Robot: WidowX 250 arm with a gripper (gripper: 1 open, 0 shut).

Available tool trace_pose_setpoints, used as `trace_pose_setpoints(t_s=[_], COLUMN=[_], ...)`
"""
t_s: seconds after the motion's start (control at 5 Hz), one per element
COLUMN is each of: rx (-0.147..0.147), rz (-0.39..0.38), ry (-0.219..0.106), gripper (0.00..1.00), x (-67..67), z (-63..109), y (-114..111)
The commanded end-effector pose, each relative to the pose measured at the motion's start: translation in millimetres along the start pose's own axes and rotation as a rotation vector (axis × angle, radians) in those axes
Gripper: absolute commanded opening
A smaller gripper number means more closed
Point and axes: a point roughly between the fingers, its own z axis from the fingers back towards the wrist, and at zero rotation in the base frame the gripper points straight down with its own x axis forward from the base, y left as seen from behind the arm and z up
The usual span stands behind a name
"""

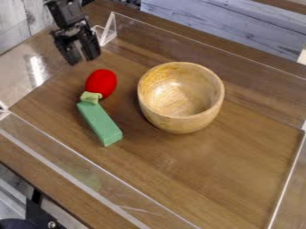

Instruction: Move the red object to the left side of the table

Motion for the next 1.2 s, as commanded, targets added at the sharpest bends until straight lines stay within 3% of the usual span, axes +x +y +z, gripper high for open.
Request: trace_pose_setpoints(t_s=[0.0,0.2,0.6,1.0], rx=[0.034,0.028,0.023,0.023], rz=[-0.006,0.003,0.035,-0.125], ry=[-0.073,-0.106,-0.153,-0.087], gripper=[1.00,1.00,1.00,1.00], x=[-0.3,-6.0,-0.3,-3.8], z=[22.2,29.8,45.3,46.0], y=[-19.3,-36.8,-58.4,-77.1])
